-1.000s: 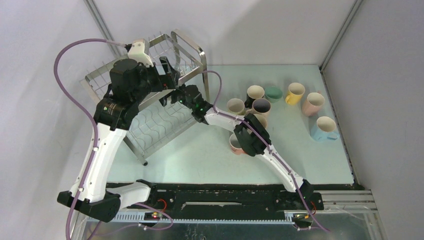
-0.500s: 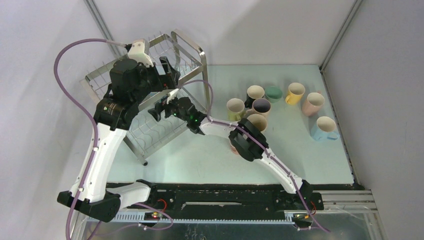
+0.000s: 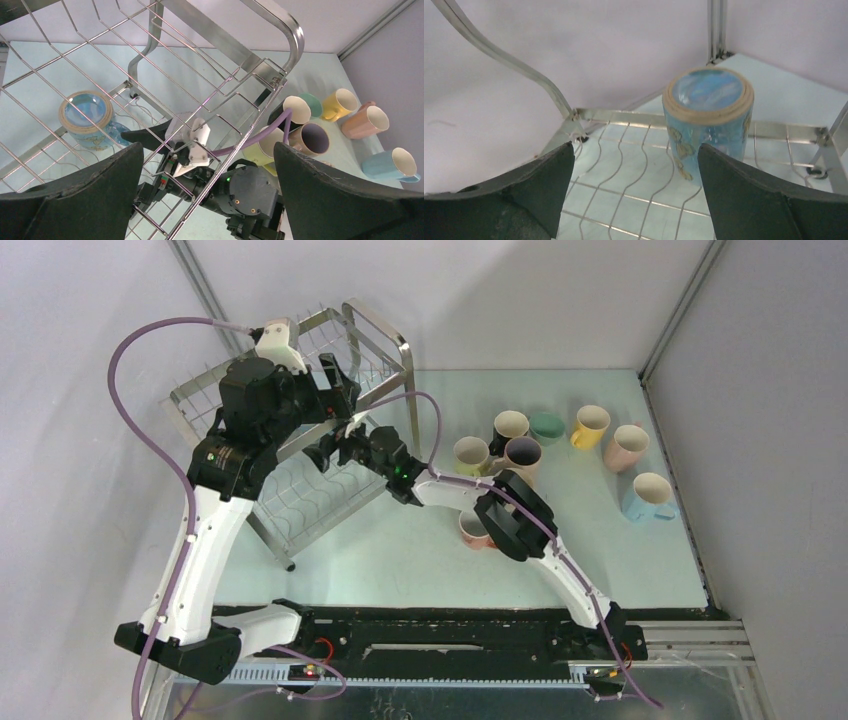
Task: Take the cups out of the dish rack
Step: Adjust the cup in the dish rack.
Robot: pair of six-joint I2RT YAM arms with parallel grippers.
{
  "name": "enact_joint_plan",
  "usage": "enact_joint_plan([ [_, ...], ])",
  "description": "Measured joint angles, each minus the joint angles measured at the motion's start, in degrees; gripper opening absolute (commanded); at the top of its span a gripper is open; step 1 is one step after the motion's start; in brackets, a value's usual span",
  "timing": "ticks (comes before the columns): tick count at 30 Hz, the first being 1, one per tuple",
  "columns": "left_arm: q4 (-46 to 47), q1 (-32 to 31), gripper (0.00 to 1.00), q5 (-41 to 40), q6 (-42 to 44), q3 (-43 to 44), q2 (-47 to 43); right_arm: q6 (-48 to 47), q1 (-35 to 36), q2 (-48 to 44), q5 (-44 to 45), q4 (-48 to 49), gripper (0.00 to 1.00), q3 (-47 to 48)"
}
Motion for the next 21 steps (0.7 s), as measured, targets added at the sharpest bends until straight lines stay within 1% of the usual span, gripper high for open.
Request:
enact_joint_plan([
  [11, 0.02, 0.02, 1.00, 0.17, 0.00, 0.00, 0.02, -1.36, -2.05, -0.96, -0.48, -0.33, 0.96, 0.20],
  [21, 0.07, 0.02, 1.00, 0.17, 0.02, 0.00, 0.13, -1.55, -4.55, 3.28, -1.20, -3.23, 0.91, 6.27],
])
